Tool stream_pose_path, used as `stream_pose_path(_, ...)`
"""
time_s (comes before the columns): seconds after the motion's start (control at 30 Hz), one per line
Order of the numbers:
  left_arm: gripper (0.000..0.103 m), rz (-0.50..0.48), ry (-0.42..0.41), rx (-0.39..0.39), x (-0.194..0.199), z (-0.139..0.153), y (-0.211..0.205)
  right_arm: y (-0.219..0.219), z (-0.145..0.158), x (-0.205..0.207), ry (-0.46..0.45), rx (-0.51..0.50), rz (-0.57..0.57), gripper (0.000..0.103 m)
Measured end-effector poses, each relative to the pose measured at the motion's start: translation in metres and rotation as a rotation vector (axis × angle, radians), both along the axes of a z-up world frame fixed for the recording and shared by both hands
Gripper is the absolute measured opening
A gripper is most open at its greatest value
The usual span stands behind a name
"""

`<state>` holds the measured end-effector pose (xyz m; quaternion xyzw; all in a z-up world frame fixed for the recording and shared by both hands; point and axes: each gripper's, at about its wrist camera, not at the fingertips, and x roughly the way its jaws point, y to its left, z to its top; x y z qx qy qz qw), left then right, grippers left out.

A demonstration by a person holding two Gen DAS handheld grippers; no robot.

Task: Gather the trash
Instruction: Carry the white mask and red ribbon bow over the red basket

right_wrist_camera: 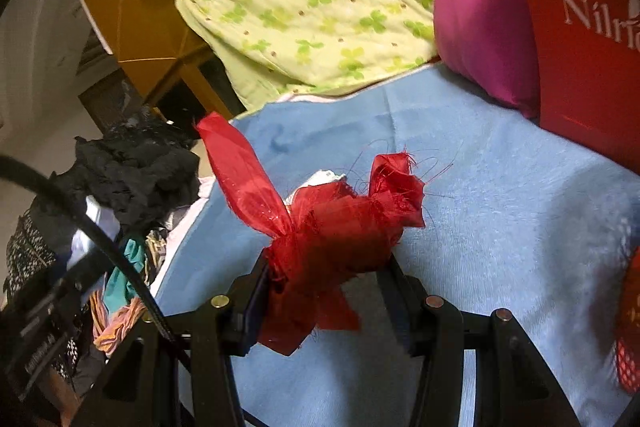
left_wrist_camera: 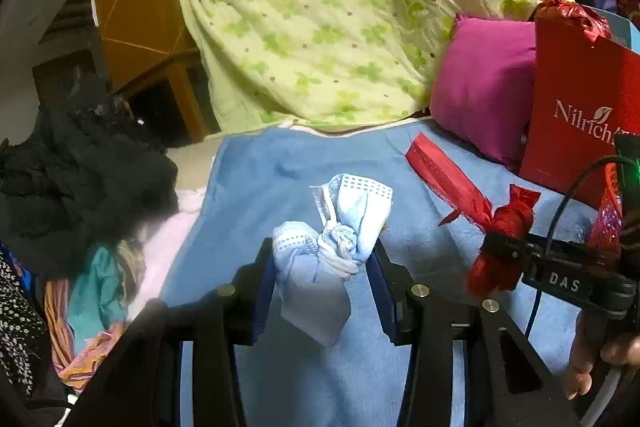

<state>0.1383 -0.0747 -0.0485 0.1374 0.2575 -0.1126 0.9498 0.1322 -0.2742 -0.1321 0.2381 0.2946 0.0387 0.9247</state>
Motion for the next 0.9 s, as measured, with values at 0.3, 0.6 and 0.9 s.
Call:
stream_pose_path(0.3, 0.047, -0.016, -0.021, -0.044, -0.026, 0.014, 0.008, 0.0, 0.008, -0.041, -0.073, -0.016, -0.005, 0.054)
stream_pose_path(0.6, 0.047, -0.047, -0.052, -0.067, -0.05, 0.027, 0.008, 0.001, 0.018, -0.079, -0.087, -0.012, 0.011, 0.054)
stream_pose_path(0.9, 0.048, -0.071, -0.08, -0.081, -0.071, 0.039, 0.001, 0.001, 0.054, -0.119, -0.148, -0.032, 0.013, 0.054)
